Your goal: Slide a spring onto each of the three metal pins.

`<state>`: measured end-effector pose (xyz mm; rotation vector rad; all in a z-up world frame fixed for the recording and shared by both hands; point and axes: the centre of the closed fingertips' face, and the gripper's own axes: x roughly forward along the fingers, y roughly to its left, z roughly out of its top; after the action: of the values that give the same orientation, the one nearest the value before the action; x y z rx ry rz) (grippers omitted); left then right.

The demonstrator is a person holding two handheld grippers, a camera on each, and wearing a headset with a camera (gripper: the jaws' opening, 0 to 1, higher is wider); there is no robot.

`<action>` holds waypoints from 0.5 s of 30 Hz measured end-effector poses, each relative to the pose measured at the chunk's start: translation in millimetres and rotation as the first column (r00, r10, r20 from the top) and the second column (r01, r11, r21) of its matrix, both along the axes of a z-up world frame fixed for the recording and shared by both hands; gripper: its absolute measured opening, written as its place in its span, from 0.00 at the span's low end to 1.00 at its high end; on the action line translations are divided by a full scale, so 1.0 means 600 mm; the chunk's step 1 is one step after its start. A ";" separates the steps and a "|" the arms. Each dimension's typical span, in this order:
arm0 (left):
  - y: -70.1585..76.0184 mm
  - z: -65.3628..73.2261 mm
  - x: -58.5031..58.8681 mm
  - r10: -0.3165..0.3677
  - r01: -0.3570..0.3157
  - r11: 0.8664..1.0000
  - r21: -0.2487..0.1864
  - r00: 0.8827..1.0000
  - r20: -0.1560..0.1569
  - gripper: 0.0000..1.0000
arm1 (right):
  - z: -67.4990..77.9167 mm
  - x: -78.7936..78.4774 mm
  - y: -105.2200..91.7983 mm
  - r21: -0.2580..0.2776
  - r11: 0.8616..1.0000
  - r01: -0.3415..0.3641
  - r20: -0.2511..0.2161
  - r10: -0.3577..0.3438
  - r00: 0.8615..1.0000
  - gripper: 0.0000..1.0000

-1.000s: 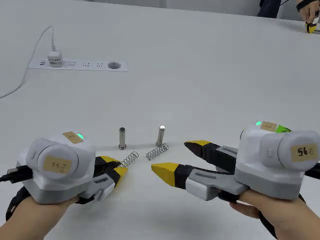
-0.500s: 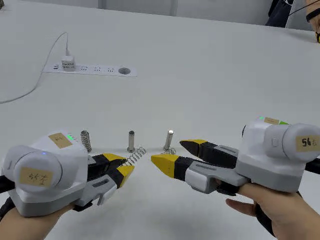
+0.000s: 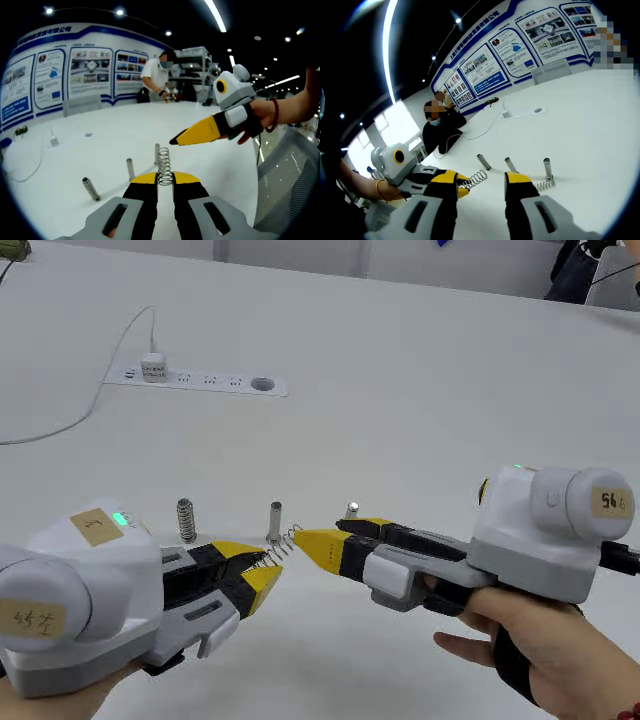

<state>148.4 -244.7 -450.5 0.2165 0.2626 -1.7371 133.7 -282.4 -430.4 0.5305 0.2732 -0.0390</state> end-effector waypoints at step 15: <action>0.003 0.031 -0.006 -0.014 0.011 0.996 -0.085 0.999 -0.036 0.10 | 0.015 0.017 0.023 0.133 0.991 -0.033 0.059 0.026 0.998 0.26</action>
<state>145.0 -242.9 -432.0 0.1247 0.2142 -1.7615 143.9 -268.4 -421.3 0.6601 0.2283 0.0235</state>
